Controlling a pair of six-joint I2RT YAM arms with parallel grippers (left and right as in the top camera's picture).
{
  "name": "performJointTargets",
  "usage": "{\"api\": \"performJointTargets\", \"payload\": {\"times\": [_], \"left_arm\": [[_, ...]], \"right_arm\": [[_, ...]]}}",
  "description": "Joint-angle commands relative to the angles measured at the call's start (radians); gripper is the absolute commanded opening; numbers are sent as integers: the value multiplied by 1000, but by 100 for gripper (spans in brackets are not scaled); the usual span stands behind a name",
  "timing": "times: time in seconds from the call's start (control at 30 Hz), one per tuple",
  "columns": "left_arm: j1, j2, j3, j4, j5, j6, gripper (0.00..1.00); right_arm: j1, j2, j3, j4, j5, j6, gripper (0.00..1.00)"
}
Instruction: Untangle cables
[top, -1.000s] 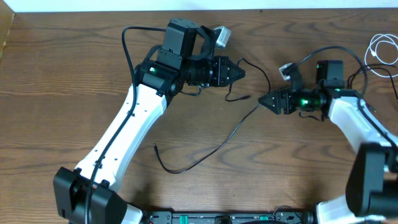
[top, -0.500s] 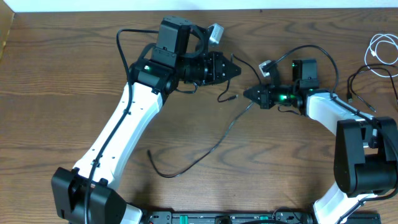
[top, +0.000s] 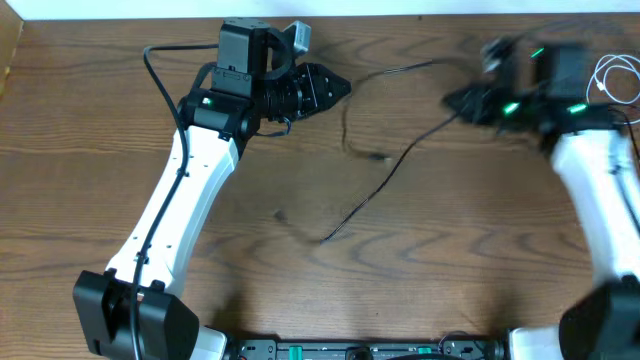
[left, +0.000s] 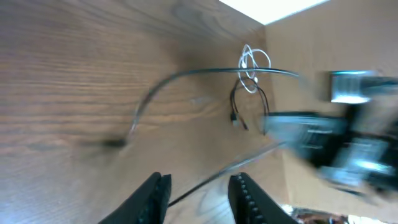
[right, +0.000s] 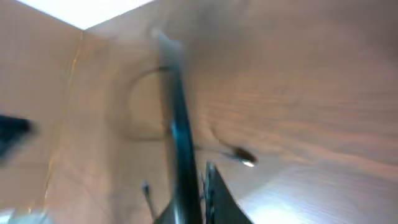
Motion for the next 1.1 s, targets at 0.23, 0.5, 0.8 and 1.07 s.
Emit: {"api": "performJointTargets", "payload": {"times": [0.23,0.5,0.8,1.07], "left_arm": [[0,-21,2,-3,-55,3,43],[0,-21,2,-2,-67,2,43],[0,-21,2,-2,-67,2,43],[0,-21,2,-2,-67,2,43]], "right_arm": [[-243,23,632,-438,250,-102,1],[-524,23,784,-447,384,-42,1],[-842,34,791,-380,356,104,1],[-953,169,791,-437,396,124,1]]}}
